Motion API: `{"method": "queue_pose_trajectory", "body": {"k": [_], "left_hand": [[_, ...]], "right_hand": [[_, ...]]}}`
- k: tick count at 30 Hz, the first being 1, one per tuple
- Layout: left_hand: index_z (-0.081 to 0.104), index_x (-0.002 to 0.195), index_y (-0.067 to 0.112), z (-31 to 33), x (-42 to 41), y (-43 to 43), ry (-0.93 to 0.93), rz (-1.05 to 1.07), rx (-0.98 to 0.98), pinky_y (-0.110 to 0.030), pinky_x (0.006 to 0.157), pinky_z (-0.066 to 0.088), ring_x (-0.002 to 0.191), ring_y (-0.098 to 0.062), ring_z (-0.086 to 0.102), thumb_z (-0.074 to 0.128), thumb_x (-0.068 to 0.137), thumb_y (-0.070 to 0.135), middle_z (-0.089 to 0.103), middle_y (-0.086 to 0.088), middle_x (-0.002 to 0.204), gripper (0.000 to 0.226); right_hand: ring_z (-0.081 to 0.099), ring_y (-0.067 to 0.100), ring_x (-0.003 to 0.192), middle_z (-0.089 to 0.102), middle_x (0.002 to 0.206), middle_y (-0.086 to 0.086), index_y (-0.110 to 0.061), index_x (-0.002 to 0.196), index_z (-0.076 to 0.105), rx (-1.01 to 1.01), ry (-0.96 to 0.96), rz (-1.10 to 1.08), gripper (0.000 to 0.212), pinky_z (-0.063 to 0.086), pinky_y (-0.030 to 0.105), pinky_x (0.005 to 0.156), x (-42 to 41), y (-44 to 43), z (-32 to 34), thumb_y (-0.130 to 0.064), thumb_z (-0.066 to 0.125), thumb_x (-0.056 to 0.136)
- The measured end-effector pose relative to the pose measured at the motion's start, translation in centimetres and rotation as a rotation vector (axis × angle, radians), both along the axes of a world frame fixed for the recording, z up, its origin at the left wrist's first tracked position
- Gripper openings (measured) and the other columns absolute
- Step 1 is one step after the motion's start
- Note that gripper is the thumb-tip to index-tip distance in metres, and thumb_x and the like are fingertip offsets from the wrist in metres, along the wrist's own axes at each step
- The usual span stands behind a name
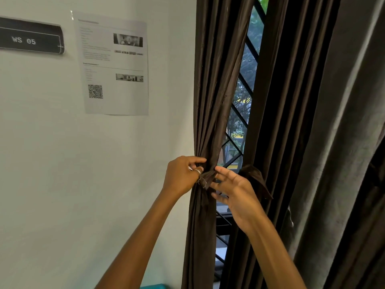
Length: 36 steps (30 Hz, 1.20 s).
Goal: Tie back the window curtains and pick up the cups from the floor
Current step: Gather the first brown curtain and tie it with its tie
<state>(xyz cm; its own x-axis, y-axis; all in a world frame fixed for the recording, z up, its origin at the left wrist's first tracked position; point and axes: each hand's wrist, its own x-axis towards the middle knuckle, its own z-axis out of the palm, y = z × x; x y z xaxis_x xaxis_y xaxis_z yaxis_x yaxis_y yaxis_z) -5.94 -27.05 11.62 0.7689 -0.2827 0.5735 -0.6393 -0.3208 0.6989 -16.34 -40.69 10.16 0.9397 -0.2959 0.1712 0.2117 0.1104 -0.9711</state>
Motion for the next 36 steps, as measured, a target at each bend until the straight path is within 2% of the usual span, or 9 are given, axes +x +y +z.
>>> {"method": "queue_pose_trajectory", "body": {"k": [3, 7, 11, 17, 22, 26, 29, 33, 36], "left_hand": [[0.074, 0.116, 0.027, 0.2, -0.4, -0.2, 0.029, -0.015, -0.008, -0.037, 0.085, 0.061, 0.081, -0.015, 0.068, 0.073, 0.089, 0.018, 0.064, 0.011, 0.079, 0.029], [0.073, 0.12, 0.025, 0.5, -1.0, -0.3, 0.073, -0.028, -0.004, -0.033, 0.085, 0.061, 0.081, -0.014, 0.069, 0.071, 0.091, 0.021, 0.066, 0.009, 0.082, 0.03], [0.068, 0.127, 0.028, 1.4, -2.0, -0.1, 0.1, -0.046, 0.076, -0.037, 0.095, 0.057, 0.103, -0.019, 0.068, 0.058, 0.099, 0.031, 0.07, 0.001, 0.119, 0.029], [0.049, 0.144, 0.03, 2.8, -2.7, 0.1, 0.015, 0.099, 0.503, -0.036, 0.093, 0.053, 0.103, -0.02, 0.067, 0.058, 0.091, 0.057, 0.071, 0.003, 0.109, 0.06], [0.04, 0.15, 0.023, 3.3, -3.5, 0.0, 0.039, 0.078, 0.589, -0.032, 0.095, 0.05, 0.109, -0.023, 0.064, 0.077, 0.085, 0.036, 0.067, -0.003, 0.122, 0.076], [0.043, 0.148, 0.019, 4.0, -3.8, -0.3, 0.138, 0.032, 0.54, -0.033, 0.095, 0.053, 0.102, -0.021, 0.068, 0.078, 0.084, 0.024, 0.071, -0.004, 0.114, 0.073], [0.042, 0.148, 0.015, 4.4, -3.9, -0.5, 0.267, -0.053, 0.433, -0.038, 0.092, 0.058, 0.097, -0.021, 0.07, 0.074, 0.087, 0.017, 0.072, -0.007, 0.11, 0.069], [0.036, 0.149, 0.015, 4.0, -4.2, -0.9, 0.273, -0.085, 0.425, -0.034, 0.095, 0.053, 0.104, -0.02, 0.067, 0.065, 0.094, 0.014, 0.071, -0.007, 0.114, 0.063], [0.033, 0.15, 0.018, 3.1, -4.5, -1.1, 0.21, -0.074, 0.45, -0.033, 0.094, 0.051, 0.106, -0.021, 0.066, 0.063, 0.096, 0.015, 0.07, -0.005, 0.119, 0.063]], "right_hand": [[0.069, 0.013, 0.111, 0.065, 0.133, -0.006, -0.024, 0.144, 0.051, -0.173, -0.011, -0.086, 0.058, 0.056, 0.037, 0.098, -0.1, 0.9, -0.6, -0.006, 0.07, 0.091], [0.073, 0.011, 0.098, 0.061, 0.136, -0.006, -0.022, 0.148, 0.045, -0.301, -0.056, -0.153, 0.067, 0.06, 0.034, 0.091, -0.1, 1.5, -0.9, -0.007, 0.074, 0.089], [0.073, 0.007, 0.091, 0.061, 0.137, -0.005, -0.024, 0.15, 0.043, -0.503, -0.061, -0.189, 0.07, 0.06, 0.034, 0.091, 0.1, 1.2, -0.9, -0.008, 0.074, 0.089], [0.072, 0.012, 0.076, 0.073, 0.106, -0.011, -0.036, 0.135, 0.057, -0.638, -0.101, -0.164, 0.056, 0.062, 0.041, 0.084, 0.1, 1.3, -0.9, -0.007, 0.072, 0.089], [0.073, 0.009, 0.09, 0.073, 0.106, -0.008, -0.03, 0.152, 0.038, -0.617, -0.053, -0.089, 0.075, 0.059, 0.034, 0.091, 0.0, 0.8, -0.9, -0.007, 0.071, 0.089], [0.072, 0.008, 0.085, 0.072, 0.106, -0.004, -0.032, 0.155, 0.031, -0.689, -0.031, -0.043, 0.08, 0.06, 0.025, 0.081, -0.4, 0.2, -1.0, -0.008, 0.071, 0.089], [0.071, 0.006, 0.078, 0.073, 0.093, -0.005, -0.032, 0.155, 0.029, -0.75, -0.044, -0.049, 0.08, 0.059, 0.022, 0.07, -0.6, -0.1, -1.2, -0.005, 0.068, 0.091], [0.07, 0.005, 0.08, 0.068, 0.119, -0.006, -0.029, 0.158, 0.024, -0.811, -0.076, -0.071, 0.082, 0.058, 0.02, 0.068, -0.2, -0.9, -1.6, -0.002, 0.064, 0.092], [0.068, 0.009, 0.088, 0.064, 0.122, -0.008, -0.026, 0.155, 0.03, -0.84, -0.125, -0.117, 0.076, 0.058, 0.024, 0.07, -0.1, -1.4, -2.1, 0.001, 0.06, 0.092]]}}
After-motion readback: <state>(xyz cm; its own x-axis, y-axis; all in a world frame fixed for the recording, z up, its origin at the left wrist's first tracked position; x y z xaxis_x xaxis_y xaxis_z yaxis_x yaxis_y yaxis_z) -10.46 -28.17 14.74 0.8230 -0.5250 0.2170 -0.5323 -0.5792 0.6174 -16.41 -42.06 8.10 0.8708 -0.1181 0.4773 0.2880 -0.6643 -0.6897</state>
